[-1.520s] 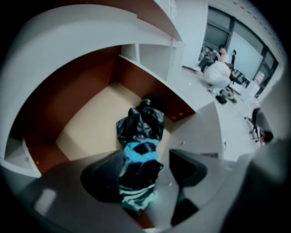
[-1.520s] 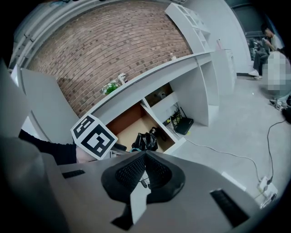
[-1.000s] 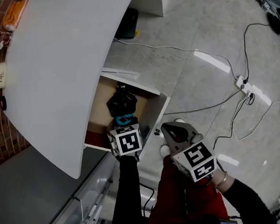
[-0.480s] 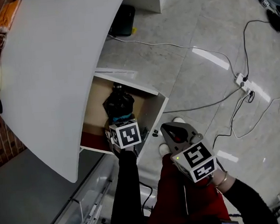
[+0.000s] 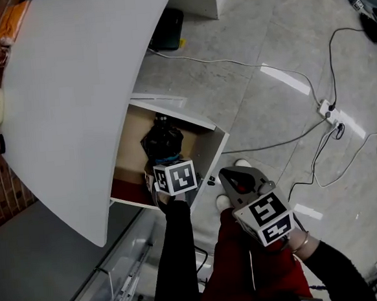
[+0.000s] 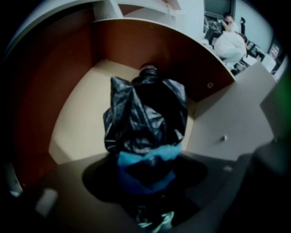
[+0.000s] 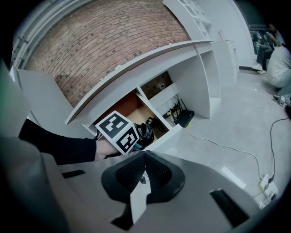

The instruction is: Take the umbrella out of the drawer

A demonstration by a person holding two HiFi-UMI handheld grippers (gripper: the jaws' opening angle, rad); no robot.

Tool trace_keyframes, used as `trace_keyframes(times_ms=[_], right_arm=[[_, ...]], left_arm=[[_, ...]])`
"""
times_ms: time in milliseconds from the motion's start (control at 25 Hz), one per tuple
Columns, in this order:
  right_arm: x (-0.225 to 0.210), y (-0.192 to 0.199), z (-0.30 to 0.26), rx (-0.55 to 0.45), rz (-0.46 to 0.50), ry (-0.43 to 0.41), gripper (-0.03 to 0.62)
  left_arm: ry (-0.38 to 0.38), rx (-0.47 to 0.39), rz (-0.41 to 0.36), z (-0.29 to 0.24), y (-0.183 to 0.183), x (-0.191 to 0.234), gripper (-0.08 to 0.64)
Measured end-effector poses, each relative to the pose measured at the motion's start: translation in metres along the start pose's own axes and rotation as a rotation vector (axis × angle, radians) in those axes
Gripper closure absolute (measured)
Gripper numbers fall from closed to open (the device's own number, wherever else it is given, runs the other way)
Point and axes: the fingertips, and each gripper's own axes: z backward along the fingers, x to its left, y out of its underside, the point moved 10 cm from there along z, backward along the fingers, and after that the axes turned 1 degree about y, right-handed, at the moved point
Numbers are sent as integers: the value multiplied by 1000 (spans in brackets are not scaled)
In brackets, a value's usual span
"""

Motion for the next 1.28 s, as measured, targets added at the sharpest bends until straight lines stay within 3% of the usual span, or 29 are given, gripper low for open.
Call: trace_keyframes(times_ms=[640,1280], right_arm=[[15,-7,15,-8,26,14,591],[55,-38,43,-69,109,14,591]], left_arm=[[132,-115,0,42,8,11,288],[154,-249,-22,123,17,20,288]])
